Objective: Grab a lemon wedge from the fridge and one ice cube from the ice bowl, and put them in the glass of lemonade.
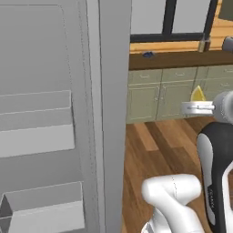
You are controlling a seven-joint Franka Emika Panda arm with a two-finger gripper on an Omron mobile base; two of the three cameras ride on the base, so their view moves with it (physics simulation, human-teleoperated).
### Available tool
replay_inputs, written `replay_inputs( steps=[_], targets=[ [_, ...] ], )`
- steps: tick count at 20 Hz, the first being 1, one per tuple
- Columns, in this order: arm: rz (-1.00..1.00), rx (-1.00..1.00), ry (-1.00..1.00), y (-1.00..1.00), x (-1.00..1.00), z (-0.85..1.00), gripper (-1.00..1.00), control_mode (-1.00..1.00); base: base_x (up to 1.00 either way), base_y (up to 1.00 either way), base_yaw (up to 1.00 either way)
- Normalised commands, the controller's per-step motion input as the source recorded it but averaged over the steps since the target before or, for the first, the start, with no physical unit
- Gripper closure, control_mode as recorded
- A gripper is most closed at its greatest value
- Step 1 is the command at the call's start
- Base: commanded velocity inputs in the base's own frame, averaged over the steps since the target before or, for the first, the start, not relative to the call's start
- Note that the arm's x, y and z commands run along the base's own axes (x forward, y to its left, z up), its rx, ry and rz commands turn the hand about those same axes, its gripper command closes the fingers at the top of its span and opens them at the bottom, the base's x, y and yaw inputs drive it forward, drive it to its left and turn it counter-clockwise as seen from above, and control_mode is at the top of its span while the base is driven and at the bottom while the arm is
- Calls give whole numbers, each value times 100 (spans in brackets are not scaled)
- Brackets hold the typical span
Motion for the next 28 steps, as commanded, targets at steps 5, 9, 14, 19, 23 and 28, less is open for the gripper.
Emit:
replay_inputs(
  steps=[5,9,14,19,23,28],
  targets=[
    [0,0,0,0,0,0,100,100,23,-91,-29],
    [0,0,0,0,0,0,100,100,23,-97,-22],
    [0,0,0,0,0,0,100,100,83,-42,-5],
    [0,0,0,0,0,0,100,100,100,0,7],
    [0,0,0,0,0,0,100,100,100,0,22],
    [0,0,0,0,0,0,100,100,100,4,34]
  ],
)
